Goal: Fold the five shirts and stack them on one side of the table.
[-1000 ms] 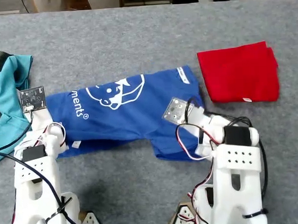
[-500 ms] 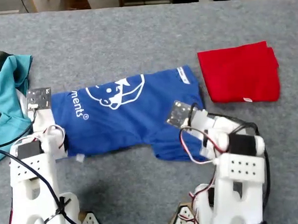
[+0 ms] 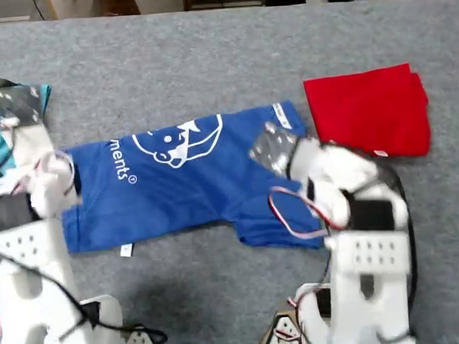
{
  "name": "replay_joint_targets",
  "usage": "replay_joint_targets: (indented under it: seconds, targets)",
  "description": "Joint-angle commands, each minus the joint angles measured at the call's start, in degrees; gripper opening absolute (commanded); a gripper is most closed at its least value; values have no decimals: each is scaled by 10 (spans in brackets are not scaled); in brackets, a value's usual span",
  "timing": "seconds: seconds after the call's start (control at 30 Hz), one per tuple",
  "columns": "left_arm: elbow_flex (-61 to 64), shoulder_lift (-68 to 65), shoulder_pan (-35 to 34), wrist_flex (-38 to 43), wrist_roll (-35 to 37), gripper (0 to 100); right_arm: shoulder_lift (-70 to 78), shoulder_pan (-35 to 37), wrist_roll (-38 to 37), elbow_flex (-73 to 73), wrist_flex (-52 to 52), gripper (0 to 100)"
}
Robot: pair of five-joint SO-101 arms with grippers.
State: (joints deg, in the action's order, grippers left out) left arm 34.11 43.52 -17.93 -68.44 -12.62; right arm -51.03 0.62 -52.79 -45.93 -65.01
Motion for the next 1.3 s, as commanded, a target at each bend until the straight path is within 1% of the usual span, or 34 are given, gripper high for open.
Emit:
replay_joint_targets:
  seconds: [0.0,0.1,0.17,0.3,0.37,0.47,0.6,0.67,0.8,0.9,1.0,1.17,1.2,1.27]
  targets:
    - [-20,-100,3,120,66,19,124,43,55,95,42,5]
    - [-32,-218,18,182,67,19,257,49,98,164,91,4]
    - [-40,-297,23,227,67,19,351,49,119,218,104,4]
    - [-75,-430,10,307,67,19,533,51,139,363,52,5]
    - [-98,-485,-3,341,67,19,622,51,175,451,29,5]
    - [-141,-552,-15,354,67,19,756,49,202,588,-4,5]
    - [-186,-612,-23,353,67,19,930,38,204,792,-79,4]
    - [-200,-616,-30,353,69,19,1005,26,204,903,-121,3]
    - [-205,-618,-45,356,105,19,1139,-3,204,1132,-207,3]
    - [-206,-617,-52,357,110,19,1215,-12,204,1291,-272,3]
    - [-206,-617,-50,356,106,19,1258,-7,200,1425,-336,3]
    - [-206,-616,-50,352,106,19,1207,8,203,1408,-370,3]
    - [-206,-615,-50,344,106,19,1194,10,203,1411,-373,3]
    - [-212,-596,-50,302,106,19,1156,12,203,1415,-375,3]
